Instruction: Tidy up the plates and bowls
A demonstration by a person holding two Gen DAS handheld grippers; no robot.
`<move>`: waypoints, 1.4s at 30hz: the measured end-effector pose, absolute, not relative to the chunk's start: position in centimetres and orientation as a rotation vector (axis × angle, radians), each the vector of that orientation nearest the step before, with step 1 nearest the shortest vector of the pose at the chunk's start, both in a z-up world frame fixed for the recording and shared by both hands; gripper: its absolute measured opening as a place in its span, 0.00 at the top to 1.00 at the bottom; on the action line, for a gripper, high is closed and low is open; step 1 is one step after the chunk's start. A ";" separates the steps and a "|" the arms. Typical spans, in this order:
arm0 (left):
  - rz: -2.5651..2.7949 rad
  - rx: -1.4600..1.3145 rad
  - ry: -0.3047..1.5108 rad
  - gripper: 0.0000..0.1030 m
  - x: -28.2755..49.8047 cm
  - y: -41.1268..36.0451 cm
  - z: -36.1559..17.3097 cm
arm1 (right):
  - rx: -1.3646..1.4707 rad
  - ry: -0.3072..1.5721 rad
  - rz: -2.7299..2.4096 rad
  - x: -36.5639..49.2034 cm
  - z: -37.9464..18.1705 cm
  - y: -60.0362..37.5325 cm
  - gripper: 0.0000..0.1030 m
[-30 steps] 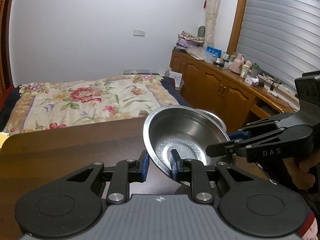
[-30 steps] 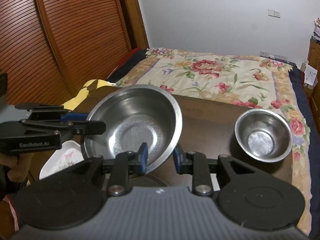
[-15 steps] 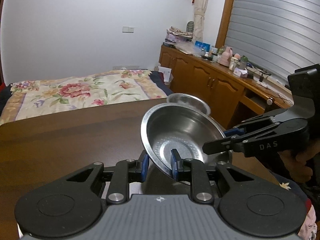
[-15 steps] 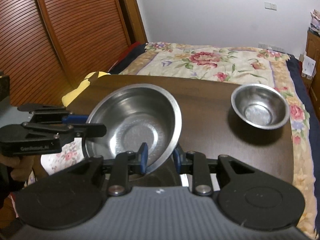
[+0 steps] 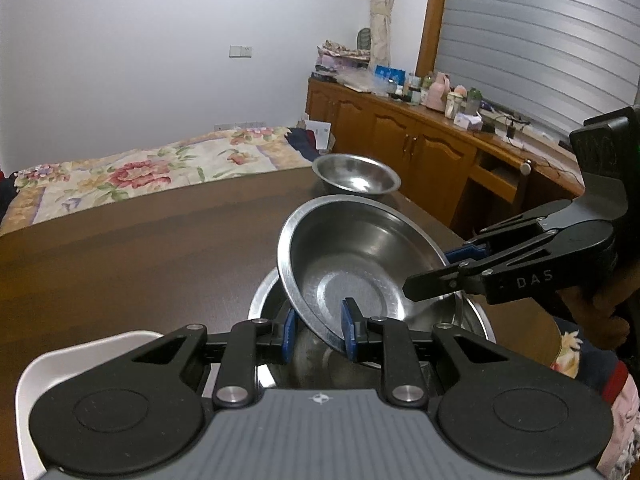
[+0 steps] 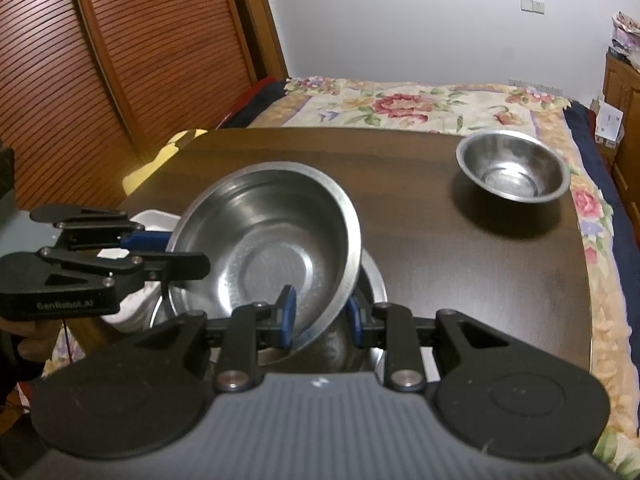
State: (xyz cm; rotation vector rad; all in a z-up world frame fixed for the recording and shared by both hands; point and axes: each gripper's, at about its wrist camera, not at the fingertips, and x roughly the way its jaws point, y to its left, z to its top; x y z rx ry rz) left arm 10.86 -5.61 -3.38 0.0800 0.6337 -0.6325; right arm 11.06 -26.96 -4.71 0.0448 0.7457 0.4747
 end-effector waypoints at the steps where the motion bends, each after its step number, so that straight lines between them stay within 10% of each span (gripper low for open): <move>1: -0.634 0.083 0.637 0.76 10.7 -5.6 -3.6 | 0.044 0.748 0.475 10.9 -4.9 -27.0 0.72; 42: -0.531 0.211 0.588 0.83 11.1 -6.4 -5.8 | -0.119 0.645 0.438 10.6 -5.8 -25.9 0.86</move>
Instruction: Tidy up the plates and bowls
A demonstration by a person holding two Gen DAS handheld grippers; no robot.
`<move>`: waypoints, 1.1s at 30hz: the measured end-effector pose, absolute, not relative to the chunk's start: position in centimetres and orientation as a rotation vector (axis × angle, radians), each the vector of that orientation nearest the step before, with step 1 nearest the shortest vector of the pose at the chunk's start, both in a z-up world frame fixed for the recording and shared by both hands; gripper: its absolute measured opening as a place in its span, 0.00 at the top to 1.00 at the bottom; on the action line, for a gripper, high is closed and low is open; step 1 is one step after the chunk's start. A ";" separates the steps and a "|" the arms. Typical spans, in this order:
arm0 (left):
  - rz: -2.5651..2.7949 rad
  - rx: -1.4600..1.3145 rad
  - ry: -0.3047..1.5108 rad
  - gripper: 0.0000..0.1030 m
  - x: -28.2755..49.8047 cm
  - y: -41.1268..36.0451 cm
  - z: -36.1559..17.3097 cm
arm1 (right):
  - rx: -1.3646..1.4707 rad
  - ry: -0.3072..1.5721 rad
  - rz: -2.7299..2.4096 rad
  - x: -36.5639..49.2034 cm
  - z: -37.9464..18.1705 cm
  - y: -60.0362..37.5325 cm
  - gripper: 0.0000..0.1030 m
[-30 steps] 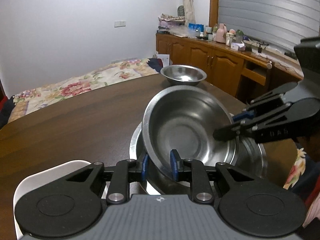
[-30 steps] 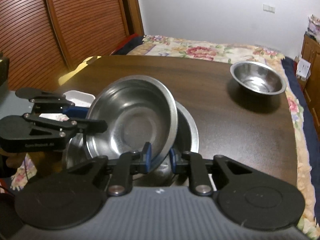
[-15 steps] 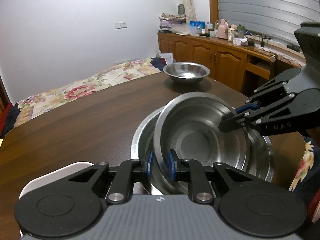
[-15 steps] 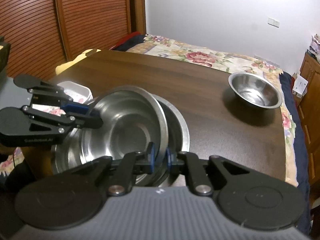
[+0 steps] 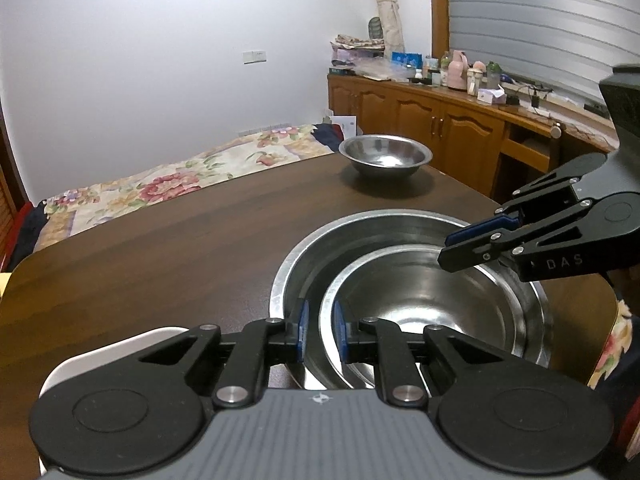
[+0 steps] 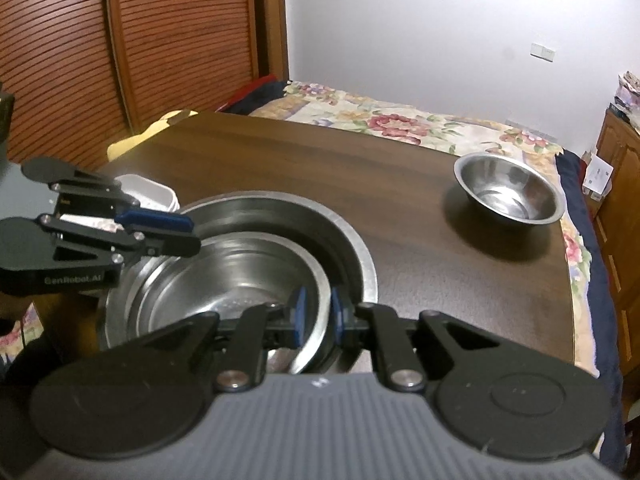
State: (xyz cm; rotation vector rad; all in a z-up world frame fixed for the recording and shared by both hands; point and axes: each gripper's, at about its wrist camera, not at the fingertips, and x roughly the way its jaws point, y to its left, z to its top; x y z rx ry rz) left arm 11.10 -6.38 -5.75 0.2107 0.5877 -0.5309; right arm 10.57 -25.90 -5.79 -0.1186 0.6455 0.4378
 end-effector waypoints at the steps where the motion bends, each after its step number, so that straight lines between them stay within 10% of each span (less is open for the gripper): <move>1: -0.528 0.203 0.585 0.83 11.2 -6.3 -5.6 | -0.107 0.635 0.435 10.5 -5.7 -26.1 0.86; 33: -0.569 0.171 0.508 0.83 19.1 -10.1 1.1 | -0.005 0.457 0.257 16.0 -0.4 -32.2 0.86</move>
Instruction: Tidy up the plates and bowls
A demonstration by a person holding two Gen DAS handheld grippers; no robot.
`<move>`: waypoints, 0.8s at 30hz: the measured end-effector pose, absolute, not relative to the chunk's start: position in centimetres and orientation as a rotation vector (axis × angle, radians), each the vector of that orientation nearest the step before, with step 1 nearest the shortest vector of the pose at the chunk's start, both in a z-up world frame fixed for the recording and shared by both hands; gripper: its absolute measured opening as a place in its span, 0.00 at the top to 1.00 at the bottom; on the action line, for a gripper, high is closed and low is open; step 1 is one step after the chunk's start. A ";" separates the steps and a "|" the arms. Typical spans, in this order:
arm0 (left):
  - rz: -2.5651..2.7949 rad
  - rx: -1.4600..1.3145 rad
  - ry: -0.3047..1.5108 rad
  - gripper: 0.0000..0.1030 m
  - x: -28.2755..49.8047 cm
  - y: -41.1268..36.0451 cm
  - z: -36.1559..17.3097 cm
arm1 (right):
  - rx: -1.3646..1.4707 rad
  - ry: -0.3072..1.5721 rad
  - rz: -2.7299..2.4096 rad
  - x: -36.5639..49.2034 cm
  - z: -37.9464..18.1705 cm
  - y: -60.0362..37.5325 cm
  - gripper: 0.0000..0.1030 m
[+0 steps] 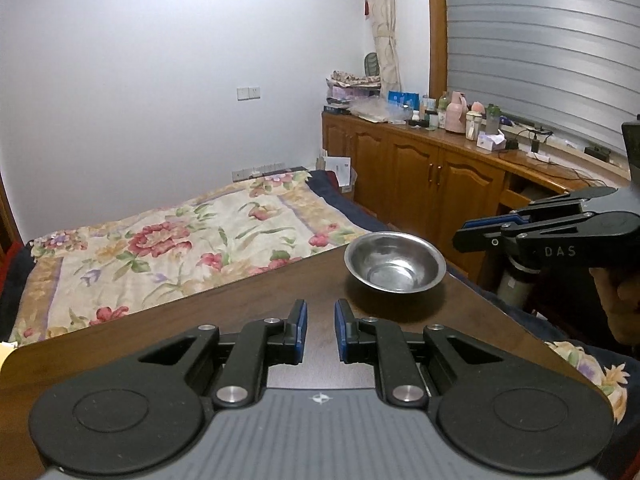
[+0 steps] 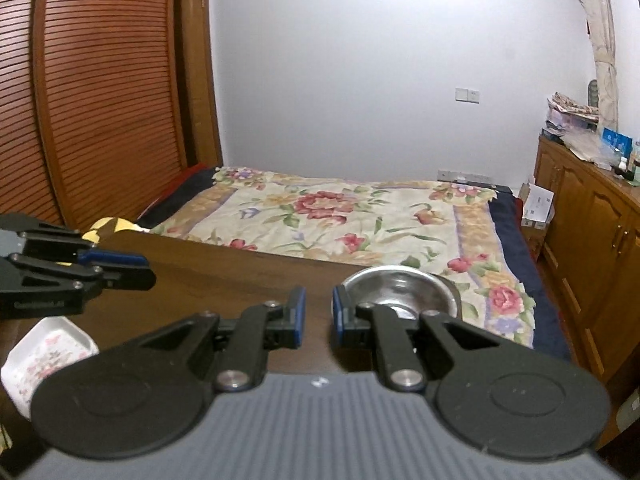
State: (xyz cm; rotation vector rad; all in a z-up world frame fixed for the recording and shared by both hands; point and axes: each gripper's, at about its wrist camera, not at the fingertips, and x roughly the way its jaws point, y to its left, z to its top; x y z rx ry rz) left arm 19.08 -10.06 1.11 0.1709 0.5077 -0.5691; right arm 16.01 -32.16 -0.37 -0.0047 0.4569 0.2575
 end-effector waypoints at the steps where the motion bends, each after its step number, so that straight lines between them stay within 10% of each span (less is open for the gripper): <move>1: -0.570 0.171 0.512 0.83 19.5 -10.3 1.0 | -0.002 0.460 0.257 16.3 -0.5 -32.3 0.86; 11: -0.591 0.179 0.561 0.69 23.1 -13.0 0.0 | 0.023 0.476 0.231 19.4 -1.9 -34.5 0.85; 24: -0.613 0.189 0.609 0.47 27.1 -15.9 -1.1 | 0.063 0.495 0.176 22.3 -4.2 -37.4 0.60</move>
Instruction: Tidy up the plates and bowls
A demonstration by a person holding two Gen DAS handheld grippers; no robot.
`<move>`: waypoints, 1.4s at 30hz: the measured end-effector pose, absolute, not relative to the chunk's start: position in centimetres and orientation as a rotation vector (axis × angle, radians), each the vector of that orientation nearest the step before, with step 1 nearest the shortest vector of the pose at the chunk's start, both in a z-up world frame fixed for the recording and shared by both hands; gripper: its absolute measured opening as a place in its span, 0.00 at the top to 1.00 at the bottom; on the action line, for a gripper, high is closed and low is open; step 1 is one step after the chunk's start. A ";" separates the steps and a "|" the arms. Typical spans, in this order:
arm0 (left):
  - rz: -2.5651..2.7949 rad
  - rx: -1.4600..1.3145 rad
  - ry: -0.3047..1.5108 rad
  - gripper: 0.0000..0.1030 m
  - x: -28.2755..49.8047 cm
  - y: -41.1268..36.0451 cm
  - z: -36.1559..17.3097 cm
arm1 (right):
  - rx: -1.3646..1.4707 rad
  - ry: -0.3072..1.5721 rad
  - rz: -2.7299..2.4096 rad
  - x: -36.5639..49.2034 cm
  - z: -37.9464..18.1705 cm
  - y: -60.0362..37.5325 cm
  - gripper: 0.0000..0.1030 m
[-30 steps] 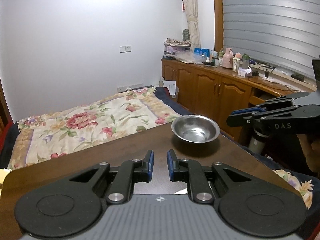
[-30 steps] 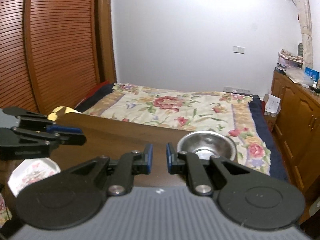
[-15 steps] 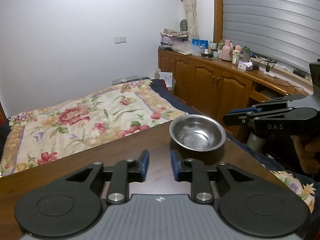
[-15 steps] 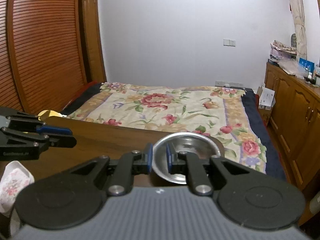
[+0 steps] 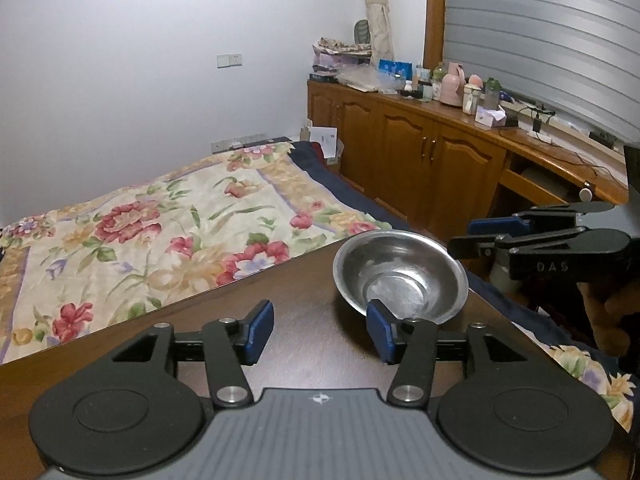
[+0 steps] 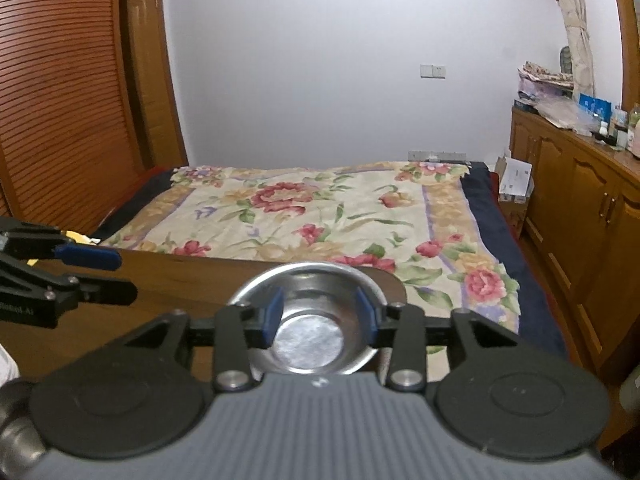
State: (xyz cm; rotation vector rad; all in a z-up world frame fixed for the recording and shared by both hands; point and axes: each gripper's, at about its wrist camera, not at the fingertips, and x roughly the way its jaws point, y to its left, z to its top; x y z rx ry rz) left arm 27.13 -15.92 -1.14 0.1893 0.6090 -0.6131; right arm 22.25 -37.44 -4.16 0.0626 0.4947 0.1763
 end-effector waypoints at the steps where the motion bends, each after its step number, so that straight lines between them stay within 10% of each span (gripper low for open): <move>1: -0.615 0.194 0.609 0.46 27.4 -16.2 -1.2 | 0.064 0.498 0.173 22.4 -4.4 -37.7 0.60; 25: -0.664 0.197 0.713 0.43 32.0 -20.6 -3.9 | 0.160 0.545 0.197 24.4 -7.6 -40.3 0.49; 42: -0.689 0.045 0.876 0.75 35.3 -21.4 -5.8 | 0.221 0.568 0.243 24.4 -8.5 -39.8 0.49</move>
